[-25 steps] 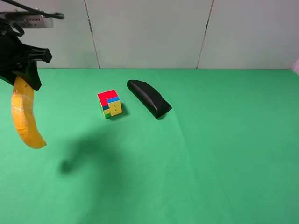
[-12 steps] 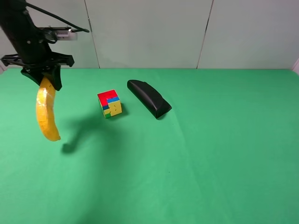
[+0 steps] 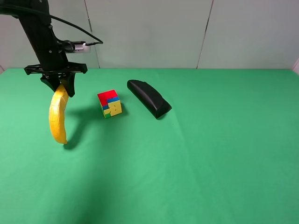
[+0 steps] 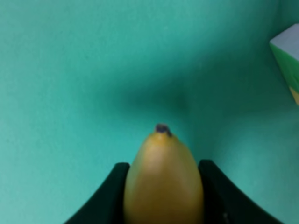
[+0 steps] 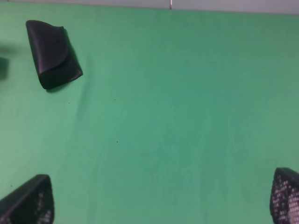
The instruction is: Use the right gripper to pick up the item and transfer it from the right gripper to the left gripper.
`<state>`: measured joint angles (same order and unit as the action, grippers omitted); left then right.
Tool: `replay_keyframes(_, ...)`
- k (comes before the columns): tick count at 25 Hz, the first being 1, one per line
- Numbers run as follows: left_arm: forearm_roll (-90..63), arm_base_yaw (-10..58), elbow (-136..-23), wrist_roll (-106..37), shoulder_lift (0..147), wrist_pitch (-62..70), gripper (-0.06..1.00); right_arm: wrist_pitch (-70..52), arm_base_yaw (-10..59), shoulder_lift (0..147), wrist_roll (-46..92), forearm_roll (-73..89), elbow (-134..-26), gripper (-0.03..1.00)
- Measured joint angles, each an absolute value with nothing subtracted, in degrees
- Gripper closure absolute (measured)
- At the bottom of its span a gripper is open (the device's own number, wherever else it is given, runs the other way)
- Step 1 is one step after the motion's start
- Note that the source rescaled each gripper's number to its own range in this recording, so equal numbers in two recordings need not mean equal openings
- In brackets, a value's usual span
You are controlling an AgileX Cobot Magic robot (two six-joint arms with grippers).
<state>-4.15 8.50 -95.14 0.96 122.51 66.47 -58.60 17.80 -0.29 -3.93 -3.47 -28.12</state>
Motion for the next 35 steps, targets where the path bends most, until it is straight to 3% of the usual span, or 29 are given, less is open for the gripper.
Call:
replay_keyframes(11, -3.49, 8.5, -95.44, 0.96, 122.89, 67.35, 0.94, -58.6, 17.8, -0.29, -3.93, -3.47, -28.12, -0.03)
replay_keyframes(13, -1.91, 8.5, -95.44, 1.04, 122.89, 67.35, 0.74, -58.6, 17.8, -0.29, -3.93, -3.47, -28.12, -0.03)
replay_keyframes(16, 0.0, 8.5, -95.44, 2.29, 122.89, 67.35, 0.24, -58.6, 17.8, -0.29, -3.93, -3.47, -28.12, -0.03)
replay_keyframes(17, 0.67, 8.5, -95.44, 2.57, 122.89, 67.35, 0.13, -58.6, 17.8, -0.29, -3.93, -3.47, -28.12, -0.03)
replay_keyframes(19, 0.88, 8.5, -95.44, 2.69, 122.89, 67.35, 0.01, -58.6, 17.8, -0.29, -3.93, -3.47, -28.12, -0.03)
replay_keyframes(24, 0.94, 8.5, -95.44, 2.69, 122.89, 67.35, -0.05, -58.6, 17.8, -0.29, -3.93, -3.47, -28.12, -0.03)
replay_keyframes(35, 1.0, 8.5, -95.44, 2.69, 117.05, 67.35, -0.05, -58.6, 17.8, -0.29, -3.93, -3.47, -28.12, -0.03)
